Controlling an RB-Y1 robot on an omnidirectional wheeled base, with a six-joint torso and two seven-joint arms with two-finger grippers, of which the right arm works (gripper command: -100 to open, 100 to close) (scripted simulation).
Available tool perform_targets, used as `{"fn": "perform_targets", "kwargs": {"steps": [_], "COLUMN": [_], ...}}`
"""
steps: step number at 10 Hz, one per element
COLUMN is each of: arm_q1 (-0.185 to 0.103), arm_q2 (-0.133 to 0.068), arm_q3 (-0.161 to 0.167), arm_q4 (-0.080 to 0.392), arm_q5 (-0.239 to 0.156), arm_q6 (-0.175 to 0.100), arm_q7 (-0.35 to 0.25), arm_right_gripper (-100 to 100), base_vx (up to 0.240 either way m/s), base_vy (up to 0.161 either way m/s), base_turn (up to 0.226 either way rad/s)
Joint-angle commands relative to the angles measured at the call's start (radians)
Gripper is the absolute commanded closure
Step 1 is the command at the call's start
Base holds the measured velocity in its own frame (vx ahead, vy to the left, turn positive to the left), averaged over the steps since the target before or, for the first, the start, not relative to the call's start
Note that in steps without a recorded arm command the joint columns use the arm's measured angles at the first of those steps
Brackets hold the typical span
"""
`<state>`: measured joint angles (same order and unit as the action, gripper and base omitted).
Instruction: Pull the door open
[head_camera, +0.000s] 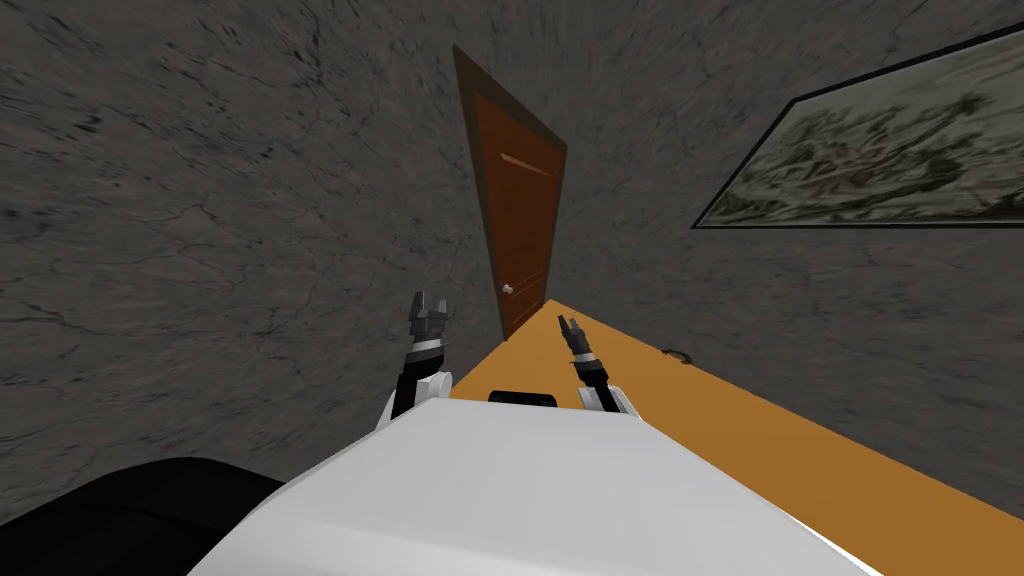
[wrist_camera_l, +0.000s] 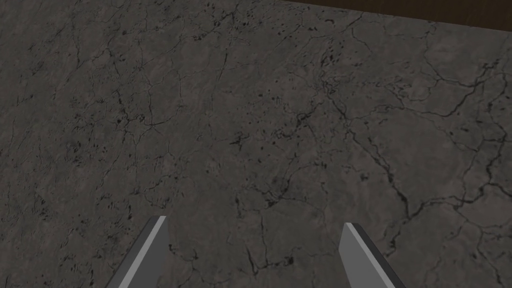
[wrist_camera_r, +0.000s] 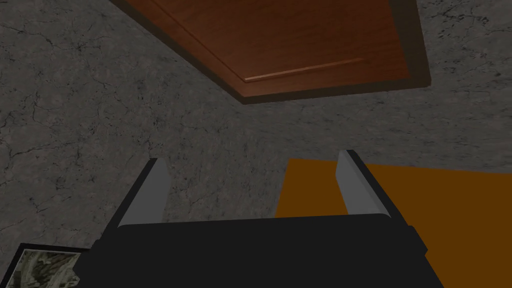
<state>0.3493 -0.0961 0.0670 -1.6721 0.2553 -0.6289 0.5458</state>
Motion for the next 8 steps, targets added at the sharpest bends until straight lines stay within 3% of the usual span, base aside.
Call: {"fn": "perform_targets", "kwargs": {"steps": [1, 8], "arm_q1": [-0.012, -0.047], "arm_q2": [-0.004, -0.005], "arm_q3": [0.005, 0.028], "arm_q4": [0.044, 0.194], "arm_q5": [0.023, 0.103], "arm_q6": [-0.015, -0.069], "arm_q7": [0.037, 0.166], "arm_right_gripper": [-100, -100], "base_vx": [0.100, 0.086], "base_vy": [-0.087, -0.067], "base_turn": [0.137, 0.115]}}
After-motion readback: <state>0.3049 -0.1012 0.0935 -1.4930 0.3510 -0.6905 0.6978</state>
